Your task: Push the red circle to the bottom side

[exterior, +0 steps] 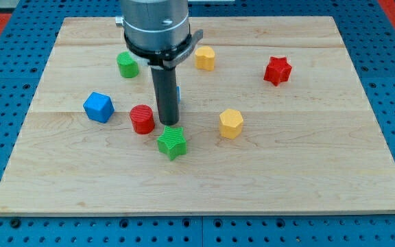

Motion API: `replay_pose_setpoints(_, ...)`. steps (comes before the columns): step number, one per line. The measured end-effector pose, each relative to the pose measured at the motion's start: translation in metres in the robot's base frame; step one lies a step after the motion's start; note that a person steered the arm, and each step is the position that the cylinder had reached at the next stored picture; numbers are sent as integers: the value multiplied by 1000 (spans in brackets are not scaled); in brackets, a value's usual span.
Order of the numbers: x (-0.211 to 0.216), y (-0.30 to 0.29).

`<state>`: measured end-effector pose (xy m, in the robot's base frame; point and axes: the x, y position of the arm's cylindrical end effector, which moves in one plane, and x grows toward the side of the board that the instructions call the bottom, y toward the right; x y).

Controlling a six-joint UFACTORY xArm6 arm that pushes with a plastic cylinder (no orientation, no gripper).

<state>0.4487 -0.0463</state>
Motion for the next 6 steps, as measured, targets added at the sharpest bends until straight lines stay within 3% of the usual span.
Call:
replay_pose_setpoints(1, -35, -8)
replay_pose_setpoints(2, -26, -61)
replay_pose_setpoints(4, -16, -43)
replay_pose_setpoints(5, -12, -98)
replay_pose_setpoints(6, -7, -63)
